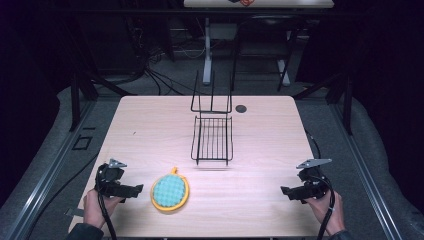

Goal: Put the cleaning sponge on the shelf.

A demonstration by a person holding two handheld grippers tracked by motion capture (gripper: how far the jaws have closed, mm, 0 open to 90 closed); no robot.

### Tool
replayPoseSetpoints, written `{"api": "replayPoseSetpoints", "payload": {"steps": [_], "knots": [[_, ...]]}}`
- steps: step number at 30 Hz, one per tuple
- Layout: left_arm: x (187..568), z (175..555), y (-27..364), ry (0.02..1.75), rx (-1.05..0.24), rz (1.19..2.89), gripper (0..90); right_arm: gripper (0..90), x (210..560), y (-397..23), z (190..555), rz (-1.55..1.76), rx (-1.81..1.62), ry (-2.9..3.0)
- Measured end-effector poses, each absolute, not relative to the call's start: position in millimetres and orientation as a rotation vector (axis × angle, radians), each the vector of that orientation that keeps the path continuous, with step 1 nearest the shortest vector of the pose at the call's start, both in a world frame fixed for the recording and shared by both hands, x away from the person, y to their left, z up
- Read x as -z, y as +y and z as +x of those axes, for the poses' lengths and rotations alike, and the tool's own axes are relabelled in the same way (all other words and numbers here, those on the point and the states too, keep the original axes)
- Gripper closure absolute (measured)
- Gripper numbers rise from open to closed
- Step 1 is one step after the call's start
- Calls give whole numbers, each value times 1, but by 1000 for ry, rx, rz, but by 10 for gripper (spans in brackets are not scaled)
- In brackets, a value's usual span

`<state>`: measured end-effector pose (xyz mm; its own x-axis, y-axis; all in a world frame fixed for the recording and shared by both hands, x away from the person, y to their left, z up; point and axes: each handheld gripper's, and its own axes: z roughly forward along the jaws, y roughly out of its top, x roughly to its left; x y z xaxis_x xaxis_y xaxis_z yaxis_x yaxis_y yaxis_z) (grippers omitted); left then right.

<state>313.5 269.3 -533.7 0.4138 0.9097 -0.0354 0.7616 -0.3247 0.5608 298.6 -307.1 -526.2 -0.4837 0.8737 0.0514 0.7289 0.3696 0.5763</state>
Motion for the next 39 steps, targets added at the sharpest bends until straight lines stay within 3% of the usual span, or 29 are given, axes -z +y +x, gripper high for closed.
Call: {"api": "replayPoseSetpoints", "payload": {"steps": [25, 39], "knots": [[528, 334, 214, 1217, -290, 2245, 46, 99, 527, -304, 298, 1406, -794, 2389], [536, 349, 191, 1150, -200, 2301, 177, 100, 526, -304, 298, 1408, -795, 2392]]}}
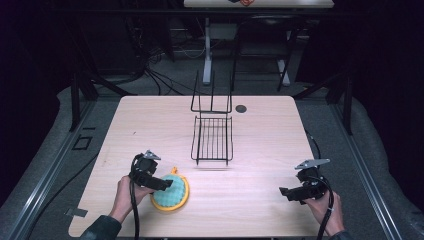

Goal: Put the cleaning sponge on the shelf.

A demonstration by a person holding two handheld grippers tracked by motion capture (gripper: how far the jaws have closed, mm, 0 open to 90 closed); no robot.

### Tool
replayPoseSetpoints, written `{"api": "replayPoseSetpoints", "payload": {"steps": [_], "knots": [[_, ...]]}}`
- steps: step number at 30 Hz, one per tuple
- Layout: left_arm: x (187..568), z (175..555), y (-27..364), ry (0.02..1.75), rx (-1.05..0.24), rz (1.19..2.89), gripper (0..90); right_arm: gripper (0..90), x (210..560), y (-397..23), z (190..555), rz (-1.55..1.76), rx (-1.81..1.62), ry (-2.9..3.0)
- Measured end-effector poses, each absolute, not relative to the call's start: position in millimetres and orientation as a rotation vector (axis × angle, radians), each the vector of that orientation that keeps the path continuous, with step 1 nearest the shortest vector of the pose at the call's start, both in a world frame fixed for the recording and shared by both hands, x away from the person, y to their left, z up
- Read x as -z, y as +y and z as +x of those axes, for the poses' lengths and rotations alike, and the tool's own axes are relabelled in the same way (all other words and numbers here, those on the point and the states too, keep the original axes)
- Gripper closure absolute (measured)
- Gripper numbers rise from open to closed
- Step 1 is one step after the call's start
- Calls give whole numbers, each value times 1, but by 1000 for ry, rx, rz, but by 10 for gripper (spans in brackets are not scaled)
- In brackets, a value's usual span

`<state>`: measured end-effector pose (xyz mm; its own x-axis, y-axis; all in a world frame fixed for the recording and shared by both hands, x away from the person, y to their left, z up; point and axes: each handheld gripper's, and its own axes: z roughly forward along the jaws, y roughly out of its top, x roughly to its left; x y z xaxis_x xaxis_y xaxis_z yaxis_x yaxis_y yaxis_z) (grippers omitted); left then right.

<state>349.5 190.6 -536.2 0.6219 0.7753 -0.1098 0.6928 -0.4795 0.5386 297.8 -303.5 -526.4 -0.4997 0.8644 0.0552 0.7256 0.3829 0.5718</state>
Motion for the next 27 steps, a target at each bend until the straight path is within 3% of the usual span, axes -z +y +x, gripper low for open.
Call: {"api": "replayPoseSetpoints", "payload": {"steps": [11, 27], "knots": [[541, 352, 183, 1113, -146, 2341, 439, 100, 527, -304, 298, 1407, -795, 2392], [543, 347, 182, 1125, -209, 2345, 700, 104, 526, -303, 297, 1405, -793, 2394]]}}
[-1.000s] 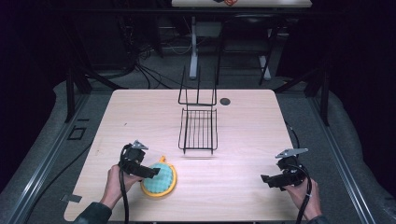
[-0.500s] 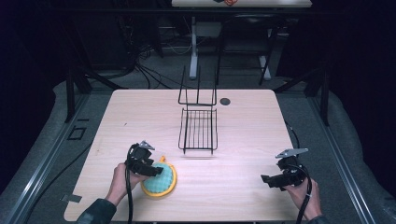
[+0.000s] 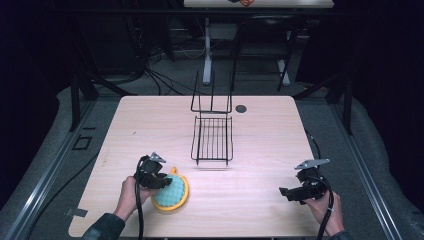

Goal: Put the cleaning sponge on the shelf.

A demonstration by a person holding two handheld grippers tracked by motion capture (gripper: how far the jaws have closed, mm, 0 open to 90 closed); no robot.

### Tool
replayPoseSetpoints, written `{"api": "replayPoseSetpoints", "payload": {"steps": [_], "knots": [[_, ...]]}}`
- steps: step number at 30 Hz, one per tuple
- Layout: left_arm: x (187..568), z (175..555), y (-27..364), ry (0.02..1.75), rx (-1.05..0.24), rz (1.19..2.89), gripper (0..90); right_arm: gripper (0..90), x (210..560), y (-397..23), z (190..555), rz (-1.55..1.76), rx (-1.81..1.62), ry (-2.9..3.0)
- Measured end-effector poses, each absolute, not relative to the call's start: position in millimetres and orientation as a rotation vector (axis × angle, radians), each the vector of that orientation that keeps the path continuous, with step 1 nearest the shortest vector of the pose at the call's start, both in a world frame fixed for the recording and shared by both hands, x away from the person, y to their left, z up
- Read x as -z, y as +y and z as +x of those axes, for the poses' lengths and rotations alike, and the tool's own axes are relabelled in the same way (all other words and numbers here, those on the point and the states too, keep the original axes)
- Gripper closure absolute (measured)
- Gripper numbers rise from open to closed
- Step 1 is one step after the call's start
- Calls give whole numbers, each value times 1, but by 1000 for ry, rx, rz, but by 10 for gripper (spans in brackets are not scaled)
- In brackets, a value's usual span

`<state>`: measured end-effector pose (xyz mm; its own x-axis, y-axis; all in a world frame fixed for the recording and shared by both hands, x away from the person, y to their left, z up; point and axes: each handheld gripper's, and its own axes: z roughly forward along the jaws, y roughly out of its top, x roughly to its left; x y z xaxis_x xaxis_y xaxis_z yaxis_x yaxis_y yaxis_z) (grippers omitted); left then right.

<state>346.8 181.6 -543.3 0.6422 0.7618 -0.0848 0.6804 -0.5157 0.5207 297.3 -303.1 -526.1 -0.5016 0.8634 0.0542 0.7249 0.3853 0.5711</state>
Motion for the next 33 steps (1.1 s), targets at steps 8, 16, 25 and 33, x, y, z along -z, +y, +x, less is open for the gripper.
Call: {"api": "replayPoseSetpoints", "payload": {"steps": [8, 16, 25, 33], "knots": [[544, 344, 180, 1120, -264, 2353, 798, 105, 526, -303, 297, 1405, -795, 2395], [542, 341, 179, 1100, -307, 2340, 858, 105, 526, -304, 297, 1404, -796, 2392], [536, 340, 183, 1093, -309, 2318, 874, 105, 525, -305, 297, 1404, -799, 2391], [526, 338, 191, 1087, -312, 2283, 875, 105, 526, -306, 297, 1412, -801, 2386]]}}
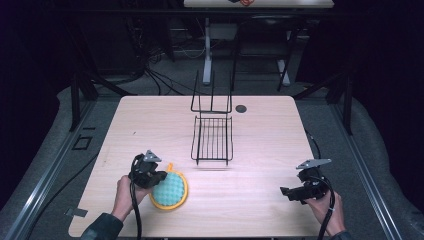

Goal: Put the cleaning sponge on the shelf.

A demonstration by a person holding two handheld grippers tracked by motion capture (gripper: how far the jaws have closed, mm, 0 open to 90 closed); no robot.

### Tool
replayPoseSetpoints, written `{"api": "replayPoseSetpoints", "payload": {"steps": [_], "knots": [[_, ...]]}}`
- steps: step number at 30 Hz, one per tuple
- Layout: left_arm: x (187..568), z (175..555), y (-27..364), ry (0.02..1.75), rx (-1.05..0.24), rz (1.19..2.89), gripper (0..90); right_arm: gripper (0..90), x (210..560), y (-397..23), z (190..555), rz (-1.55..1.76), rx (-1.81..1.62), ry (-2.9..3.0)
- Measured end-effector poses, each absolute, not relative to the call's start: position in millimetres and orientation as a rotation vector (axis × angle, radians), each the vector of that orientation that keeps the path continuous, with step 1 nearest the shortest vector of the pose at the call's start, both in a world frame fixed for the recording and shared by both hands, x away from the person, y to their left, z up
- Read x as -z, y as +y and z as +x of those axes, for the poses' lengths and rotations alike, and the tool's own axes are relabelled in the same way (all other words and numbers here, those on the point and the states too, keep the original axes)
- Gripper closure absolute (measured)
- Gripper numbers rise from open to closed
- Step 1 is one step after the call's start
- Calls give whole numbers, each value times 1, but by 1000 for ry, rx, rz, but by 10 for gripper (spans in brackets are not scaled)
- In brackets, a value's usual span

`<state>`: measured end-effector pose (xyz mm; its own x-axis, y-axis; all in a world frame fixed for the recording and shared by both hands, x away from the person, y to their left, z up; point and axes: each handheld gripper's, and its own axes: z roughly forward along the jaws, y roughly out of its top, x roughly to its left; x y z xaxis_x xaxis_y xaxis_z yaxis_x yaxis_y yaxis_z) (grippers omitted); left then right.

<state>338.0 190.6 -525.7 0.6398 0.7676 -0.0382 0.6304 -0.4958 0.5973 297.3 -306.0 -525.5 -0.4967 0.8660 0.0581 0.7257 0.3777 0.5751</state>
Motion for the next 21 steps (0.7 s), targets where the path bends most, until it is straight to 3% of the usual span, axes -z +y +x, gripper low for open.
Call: {"api": "replayPoseSetpoints", "payload": {"steps": [21], "knots": [[506, 333, 198, 1073, -340, 2222, 876, 106, 525, -306, 297, 1414, -804, 2385]]}}
